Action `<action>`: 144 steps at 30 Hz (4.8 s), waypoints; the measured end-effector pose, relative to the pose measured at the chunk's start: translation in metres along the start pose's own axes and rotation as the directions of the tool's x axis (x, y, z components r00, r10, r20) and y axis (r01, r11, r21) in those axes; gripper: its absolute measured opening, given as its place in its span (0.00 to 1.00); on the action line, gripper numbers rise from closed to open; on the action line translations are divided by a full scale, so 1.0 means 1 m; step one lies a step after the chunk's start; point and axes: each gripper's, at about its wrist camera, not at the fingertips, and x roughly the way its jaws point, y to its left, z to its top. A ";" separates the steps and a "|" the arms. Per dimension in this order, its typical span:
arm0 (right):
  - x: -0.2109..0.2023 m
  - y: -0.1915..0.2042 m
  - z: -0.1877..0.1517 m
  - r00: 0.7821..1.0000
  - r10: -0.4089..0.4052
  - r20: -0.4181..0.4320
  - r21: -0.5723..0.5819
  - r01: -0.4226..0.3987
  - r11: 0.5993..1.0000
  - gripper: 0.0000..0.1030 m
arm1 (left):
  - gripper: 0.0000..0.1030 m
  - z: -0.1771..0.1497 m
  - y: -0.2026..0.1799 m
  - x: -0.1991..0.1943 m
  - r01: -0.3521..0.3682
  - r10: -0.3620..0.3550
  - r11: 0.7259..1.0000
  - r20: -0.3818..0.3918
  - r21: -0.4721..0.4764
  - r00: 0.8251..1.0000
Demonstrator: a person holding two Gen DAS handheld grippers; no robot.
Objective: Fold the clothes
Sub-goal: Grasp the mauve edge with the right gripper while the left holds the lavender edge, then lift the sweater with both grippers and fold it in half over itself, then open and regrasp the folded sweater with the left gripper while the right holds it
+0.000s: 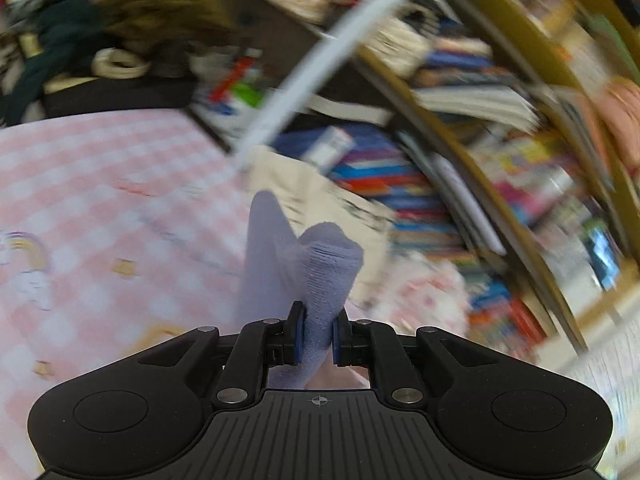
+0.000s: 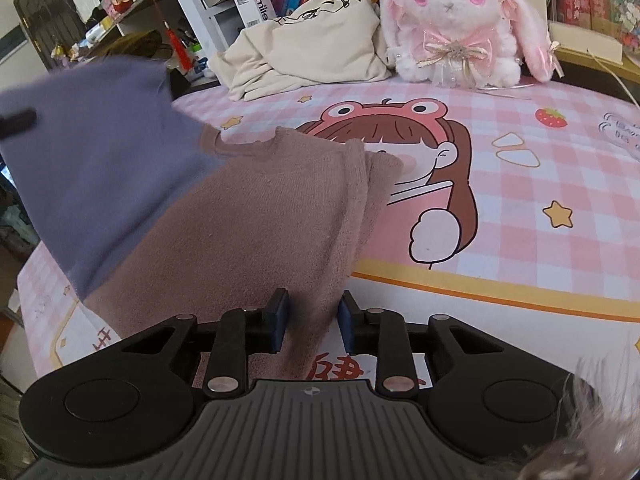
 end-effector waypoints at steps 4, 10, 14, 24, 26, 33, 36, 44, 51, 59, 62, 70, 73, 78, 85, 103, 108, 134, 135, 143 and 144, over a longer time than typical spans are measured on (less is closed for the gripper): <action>0.002 -0.007 0.002 0.999 0.035 -0.008 0.026 -0.034 0.999 0.23 | 0.11 -0.038 -0.042 0.012 0.053 -0.040 0.992 -0.117 0.111 0.992; -0.005 -0.027 0.000 0.992 0.130 -0.007 0.066 -0.129 0.989 0.23 | 0.25 -0.120 -0.071 0.071 0.058 0.158 0.912 -0.477 0.406 0.865; -0.017 -0.046 -0.004 0.985 0.170 -0.001 0.128 -0.169 0.977 0.25 | 0.53 -0.141 -0.079 0.081 0.114 0.197 0.855 -0.519 0.507 0.832; -0.052 -0.074 0.008 0.970 0.226 0.086 0.301 -0.241 0.923 0.36 | 0.73 -0.117 -0.103 0.052 0.185 0.071 0.838 -0.438 0.513 0.896; -0.053 -0.075 0.011 0.956 0.275 0.102 0.326 -0.293 0.899 0.40 | 0.73 -0.101 -0.099 0.040 0.154 0.049 0.853 -0.369 0.500 0.928; -0.024 -0.051 0.021 0.939 0.343 0.032 0.359 -0.331 0.873 0.51 | 0.69 -0.103 -0.069 0.042 -0.007 0.199 0.794 -0.250 0.608 0.948; -0.014 -0.040 0.023 0.937 0.348 0.014 0.356 -0.330 0.874 0.49 | 0.61 -0.125 -0.062 0.054 -0.016 0.255 0.737 -0.256 0.675 0.932; -0.059 0.029 0.009 0.943 0.276 0.185 -0.224 -0.233 0.946 0.11 | 0.63 -0.136 -0.061 0.050 -0.009 0.268 0.678 -0.235 0.735 0.934; -0.021 -0.017 -0.001 0.989 0.146 0.029 0.104 -0.148 0.983 0.14 | 0.69 -0.146 -0.065 0.052 -0.003 0.290 0.632 -0.233 0.775 0.928; -0.032 -0.027 -0.007 0.945 0.324 0.035 0.272 -0.321 0.907 0.52 | 0.71 -0.137 -0.061 0.044 -0.045 0.284 0.688 -0.213 0.724 0.935; -0.033 -0.020 -0.006 0.946 0.324 -0.012 0.267 -0.309 0.913 0.34 | 0.71 -0.132 -0.055 0.041 -0.075 0.290 0.722 -0.202 0.688 0.936; -0.062 0.010 -0.007 0.964 0.257 0.068 0.016 -0.259 0.966 0.10 | 0.73 -0.137 -0.055 0.053 -0.089 0.332 0.689 -0.204 0.720 0.921; -0.039 -0.005 -0.013 0.980 0.192 -0.050 0.117 -0.185 0.976 0.10 | 0.74 -0.141 -0.056 0.054 -0.078 0.335 0.675 -0.211 0.734 0.918; -0.038 -0.011 -0.015 0.975 0.216 -0.051 0.142 -0.207 0.968 0.11 | 0.75 -0.144 -0.062 0.052 -0.105 0.360 0.648 -0.182 0.754 0.915; -0.051 -0.011 -0.018 0.978 0.205 -0.024 0.100 -0.202 0.974 0.27 | 0.83 -0.128 -0.064 0.037 -0.186 0.363 0.700 -0.119 0.689 0.924; -0.066 -0.019 -0.022 0.989 0.139 -0.054 0.119 -0.131 0.984 0.68 | 0.88 -0.131 -0.060 0.023 -0.224 0.376 0.759 -0.131 0.611 0.917; -0.066 -0.016 -0.024 0.991 0.116 -0.069 0.139 -0.106 0.985 0.71 | 0.89 -0.125 -0.052 0.026 -0.196 0.355 0.784 -0.167 0.588 0.920; -0.041 0.007 -0.014 0.999 -0.037 -0.034 0.440 0.048 0.897 0.70 | 0.87 -0.055 0.045 0.080 0.055 0.074 0.969 -0.496 0.239 0.865; -0.038 0.007 -0.013 0.999 -0.031 -0.040 0.452 0.046 0.891 0.70 | 0.86 -0.054 0.048 0.083 0.062 0.057 0.975 -0.507 0.214 0.860; -0.019 0.002 0.000 0.999 -0.007 -0.041 0.515 0.027 0.856 0.68 | 0.86 -0.047 0.060 0.101 0.085 -0.017 0.992 -0.553 0.097 0.833; -0.016 0.000 0.001 0.999 -0.007 -0.039 0.524 0.026 0.851 0.68 | 0.86 -0.045 0.060 0.103 0.080 -0.014 0.992 -0.553 0.096 0.833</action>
